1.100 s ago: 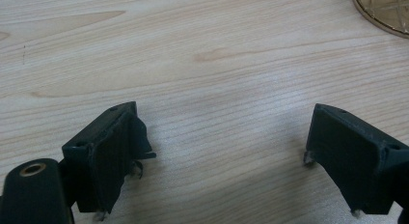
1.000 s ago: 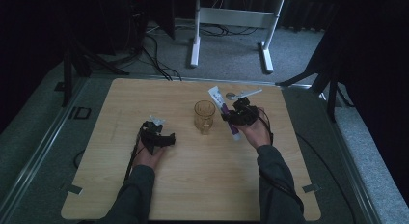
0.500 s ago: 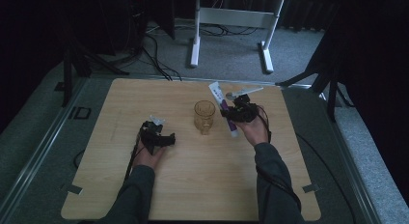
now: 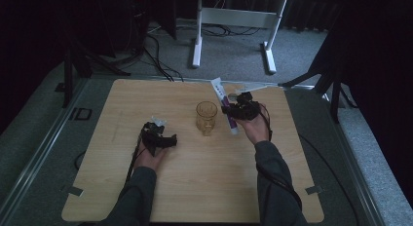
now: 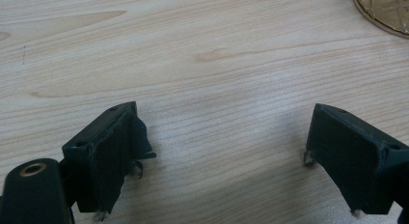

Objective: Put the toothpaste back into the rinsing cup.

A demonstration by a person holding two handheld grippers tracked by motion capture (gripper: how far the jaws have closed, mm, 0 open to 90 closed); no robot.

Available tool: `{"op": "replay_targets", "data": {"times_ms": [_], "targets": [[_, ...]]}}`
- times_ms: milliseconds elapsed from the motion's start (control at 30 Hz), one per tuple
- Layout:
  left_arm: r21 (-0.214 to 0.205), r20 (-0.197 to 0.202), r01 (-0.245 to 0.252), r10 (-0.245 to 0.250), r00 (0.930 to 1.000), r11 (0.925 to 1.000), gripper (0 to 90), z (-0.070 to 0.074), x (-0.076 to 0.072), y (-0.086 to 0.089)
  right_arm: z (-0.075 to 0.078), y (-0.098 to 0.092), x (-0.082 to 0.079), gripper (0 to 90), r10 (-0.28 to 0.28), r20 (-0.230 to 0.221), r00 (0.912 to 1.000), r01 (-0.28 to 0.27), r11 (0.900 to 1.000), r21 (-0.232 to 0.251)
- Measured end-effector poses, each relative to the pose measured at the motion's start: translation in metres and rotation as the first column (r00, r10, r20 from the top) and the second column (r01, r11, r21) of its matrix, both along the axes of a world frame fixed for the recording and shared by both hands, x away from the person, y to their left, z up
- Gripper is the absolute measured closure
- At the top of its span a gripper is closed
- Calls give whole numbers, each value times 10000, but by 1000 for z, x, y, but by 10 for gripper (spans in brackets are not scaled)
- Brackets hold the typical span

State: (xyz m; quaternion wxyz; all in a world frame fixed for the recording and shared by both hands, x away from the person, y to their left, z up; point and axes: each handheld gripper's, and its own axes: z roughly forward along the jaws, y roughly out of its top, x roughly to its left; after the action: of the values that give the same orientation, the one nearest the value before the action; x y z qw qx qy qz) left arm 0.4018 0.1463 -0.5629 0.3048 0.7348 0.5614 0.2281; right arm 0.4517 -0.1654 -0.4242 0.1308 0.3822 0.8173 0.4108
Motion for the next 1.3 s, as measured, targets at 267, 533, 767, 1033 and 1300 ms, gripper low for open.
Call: {"op": "replay_targets", "data": {"times_ms": [267,533,767,1033,1300], "targets": [[3,-1,4,-4,10000,10000,118,0,0,0,3,2,2,716,-91,165,9998,88,9997,209],[2,-1,-1,1,10000,10000,118,0,0,0,1,4,4,716,-304,302,9991,292,9987,418],[13,-5,14,-14,10000,10000,118,0,0,0,0,5,6,716,-429,383,9983,403,9969,674],[12,2,12,-12,10000,10000,118,0,0,0,-2,9,8,716,-492,517,9974,452,9961,759],[5,2,-3,3,10000,10000,118,0,0,0,0,11,11,715,-603,566,9966,541,9929,1059]]}}
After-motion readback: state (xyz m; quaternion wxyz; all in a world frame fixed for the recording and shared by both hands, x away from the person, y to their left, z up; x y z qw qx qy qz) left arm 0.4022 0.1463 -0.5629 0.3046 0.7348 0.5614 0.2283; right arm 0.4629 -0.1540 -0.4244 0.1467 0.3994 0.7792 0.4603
